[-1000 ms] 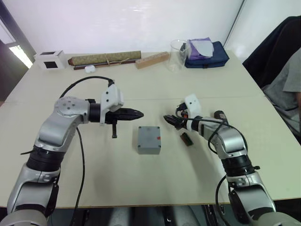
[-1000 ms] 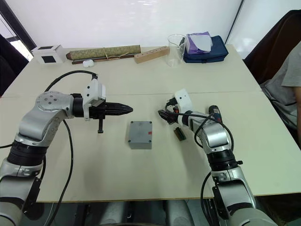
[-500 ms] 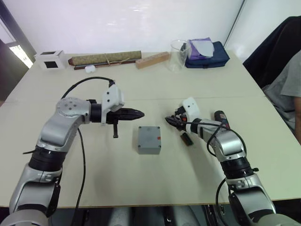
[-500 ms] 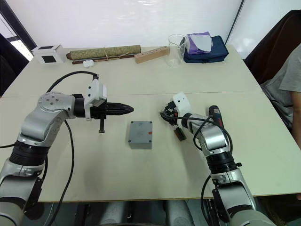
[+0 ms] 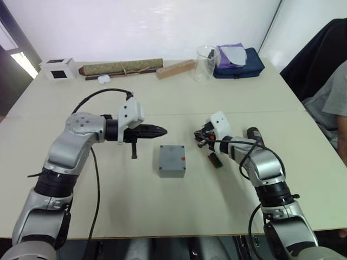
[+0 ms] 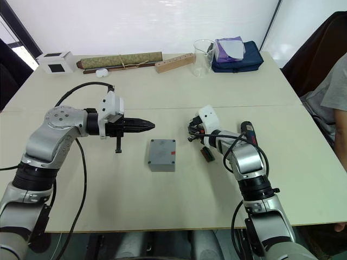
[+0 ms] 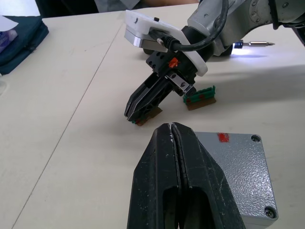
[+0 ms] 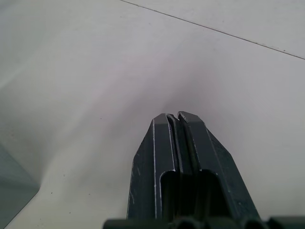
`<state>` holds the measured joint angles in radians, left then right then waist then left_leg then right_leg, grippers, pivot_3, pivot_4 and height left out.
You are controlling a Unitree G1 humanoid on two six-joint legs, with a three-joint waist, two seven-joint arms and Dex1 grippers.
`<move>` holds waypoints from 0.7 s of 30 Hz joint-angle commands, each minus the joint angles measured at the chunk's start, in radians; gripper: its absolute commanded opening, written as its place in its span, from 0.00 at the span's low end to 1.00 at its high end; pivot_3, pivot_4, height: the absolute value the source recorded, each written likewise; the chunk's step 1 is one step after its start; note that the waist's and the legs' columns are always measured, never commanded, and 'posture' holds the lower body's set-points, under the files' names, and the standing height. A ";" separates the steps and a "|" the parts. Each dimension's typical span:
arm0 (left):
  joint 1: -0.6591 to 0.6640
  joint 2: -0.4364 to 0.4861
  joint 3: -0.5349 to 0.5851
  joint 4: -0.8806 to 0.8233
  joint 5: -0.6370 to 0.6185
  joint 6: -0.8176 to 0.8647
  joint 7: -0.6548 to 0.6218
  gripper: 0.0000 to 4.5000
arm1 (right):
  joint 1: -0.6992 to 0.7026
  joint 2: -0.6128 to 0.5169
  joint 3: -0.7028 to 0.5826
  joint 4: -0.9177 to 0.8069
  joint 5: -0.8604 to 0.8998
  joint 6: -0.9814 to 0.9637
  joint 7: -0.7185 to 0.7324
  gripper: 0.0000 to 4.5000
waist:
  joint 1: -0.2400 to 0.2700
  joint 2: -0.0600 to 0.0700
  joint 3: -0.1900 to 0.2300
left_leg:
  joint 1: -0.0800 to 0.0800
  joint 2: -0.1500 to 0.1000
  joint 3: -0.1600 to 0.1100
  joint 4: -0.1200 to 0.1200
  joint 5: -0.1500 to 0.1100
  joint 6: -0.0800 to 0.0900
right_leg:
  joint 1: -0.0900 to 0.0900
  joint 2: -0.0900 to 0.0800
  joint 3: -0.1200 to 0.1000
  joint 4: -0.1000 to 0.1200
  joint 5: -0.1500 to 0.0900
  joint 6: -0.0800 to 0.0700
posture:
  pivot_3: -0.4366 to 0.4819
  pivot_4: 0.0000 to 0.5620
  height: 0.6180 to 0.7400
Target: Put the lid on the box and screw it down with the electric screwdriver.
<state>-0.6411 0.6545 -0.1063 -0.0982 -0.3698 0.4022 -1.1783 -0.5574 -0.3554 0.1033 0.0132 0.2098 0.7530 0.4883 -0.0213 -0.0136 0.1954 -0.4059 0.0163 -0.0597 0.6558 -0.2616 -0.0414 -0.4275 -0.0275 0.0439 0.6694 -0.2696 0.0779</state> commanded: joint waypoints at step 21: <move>-0.002 -0.014 -0.004 -0.043 -0.003 -0.009 0.008 0.00 | 0.030 0.024 -0.052 -0.023 0.013 -0.051 -0.022 0.36 | 0.001 0.000 0.000 | 0.000 0.000 0.000 0.000 0.000 0.000 | 0.000 0.000 0.000 0.000 0.000 0.000 | 0.48 0.27 0.97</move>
<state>-0.6328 0.6396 -0.1095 -0.1028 -0.3703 0.4030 -1.1750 -0.5226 -0.3263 0.0634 0.0137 0.2188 0.7125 0.4606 -0.0206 -0.0136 0.1954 -0.4059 0.0163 -0.0596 0.6559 -0.2616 -0.0415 -0.4275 -0.0276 0.0439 0.6695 -0.2696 0.0779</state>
